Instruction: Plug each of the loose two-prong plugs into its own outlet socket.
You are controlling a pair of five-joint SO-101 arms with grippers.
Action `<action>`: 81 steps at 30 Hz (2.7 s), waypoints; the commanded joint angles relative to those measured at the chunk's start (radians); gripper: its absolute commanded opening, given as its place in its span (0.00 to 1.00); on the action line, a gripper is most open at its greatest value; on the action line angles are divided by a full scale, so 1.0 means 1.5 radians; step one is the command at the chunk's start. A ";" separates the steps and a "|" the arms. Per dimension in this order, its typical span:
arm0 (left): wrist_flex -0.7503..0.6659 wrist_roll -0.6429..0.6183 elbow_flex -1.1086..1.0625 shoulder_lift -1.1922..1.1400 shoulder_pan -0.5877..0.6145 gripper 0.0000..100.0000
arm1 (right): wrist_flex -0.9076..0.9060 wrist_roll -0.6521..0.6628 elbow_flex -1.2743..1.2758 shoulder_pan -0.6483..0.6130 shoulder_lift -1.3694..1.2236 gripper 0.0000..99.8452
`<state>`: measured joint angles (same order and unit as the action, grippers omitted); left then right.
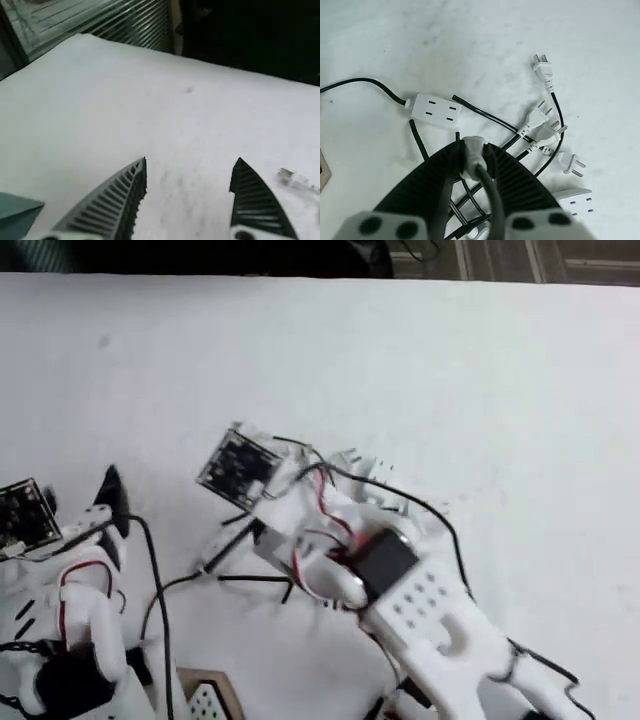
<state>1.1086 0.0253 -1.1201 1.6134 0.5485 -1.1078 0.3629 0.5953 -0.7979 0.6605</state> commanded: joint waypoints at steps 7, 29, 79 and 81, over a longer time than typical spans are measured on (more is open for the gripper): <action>0.007 0.021 -0.151 0.002 0.074 0.28 | 0.080 -0.126 -0.004 -0.064 -0.122 0.02; 0.007 0.023 -0.219 0.003 0.074 0.28 | 0.328 -0.168 0.080 -0.044 -0.248 0.02; 0.010 0.023 -0.219 0.003 0.075 0.28 | 0.316 -0.228 0.034 -0.047 -0.362 0.02; 0.010 0.023 -0.219 0.003 0.075 0.28 | 0.315 -0.228 0.018 -0.047 -0.398 0.02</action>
<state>1.1193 0.0499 -1.4546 1.6088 0.6498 -0.6260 0.0299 0.6705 -0.8669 0.0990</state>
